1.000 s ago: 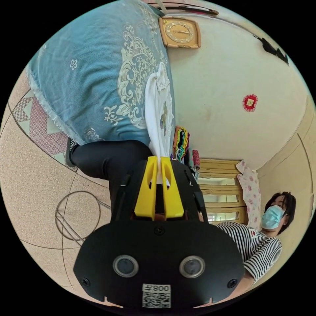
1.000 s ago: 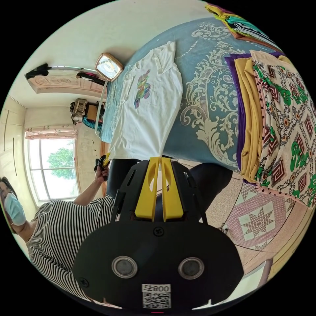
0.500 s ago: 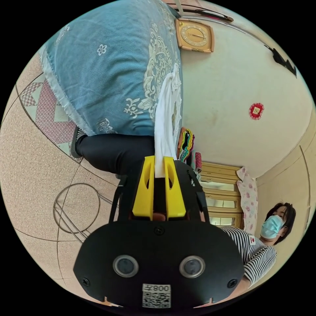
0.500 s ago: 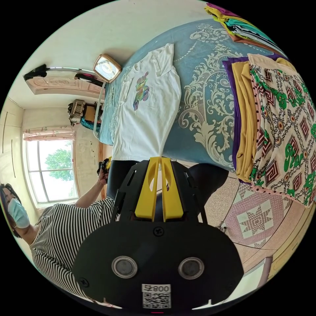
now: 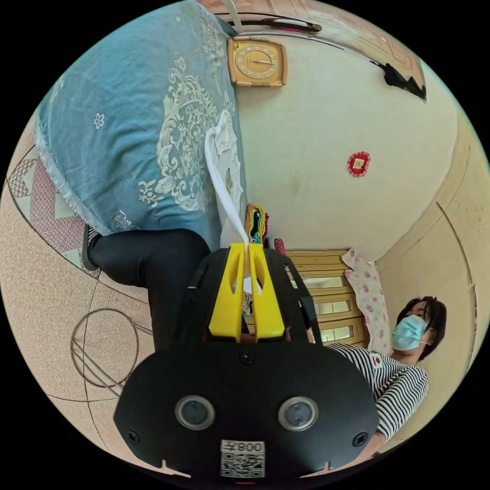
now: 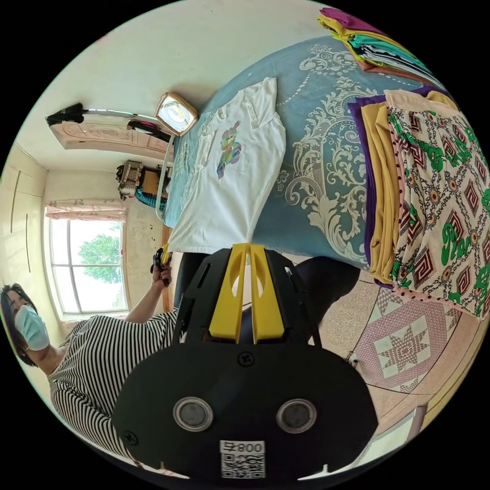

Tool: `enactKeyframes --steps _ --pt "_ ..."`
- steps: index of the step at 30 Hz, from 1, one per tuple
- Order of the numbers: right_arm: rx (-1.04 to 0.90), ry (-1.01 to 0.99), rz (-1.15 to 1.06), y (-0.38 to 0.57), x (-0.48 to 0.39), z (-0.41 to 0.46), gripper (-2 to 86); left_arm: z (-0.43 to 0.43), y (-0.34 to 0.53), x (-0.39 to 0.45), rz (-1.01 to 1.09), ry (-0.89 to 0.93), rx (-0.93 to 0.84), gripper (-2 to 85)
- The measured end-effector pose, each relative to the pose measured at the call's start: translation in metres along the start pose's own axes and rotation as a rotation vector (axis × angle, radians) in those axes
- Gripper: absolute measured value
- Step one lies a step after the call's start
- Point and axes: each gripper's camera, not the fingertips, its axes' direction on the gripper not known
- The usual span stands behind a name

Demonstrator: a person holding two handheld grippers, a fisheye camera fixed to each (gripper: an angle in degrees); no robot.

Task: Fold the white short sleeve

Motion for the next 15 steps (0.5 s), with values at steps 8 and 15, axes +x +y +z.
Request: enactKeyframes --steps 8,15 --pt "0.060 -0.035 -0.042 0.022 0.011 -0.015 0.7 -0.018 0.000 0.030 0.091 0.035 -0.015 1.2" --pt "0.082 -0.060 -0.033 0.047 0.033 -0.013 0.8 -0.031 0.010 0.033 0.090 0.028 -0.046 1.1"
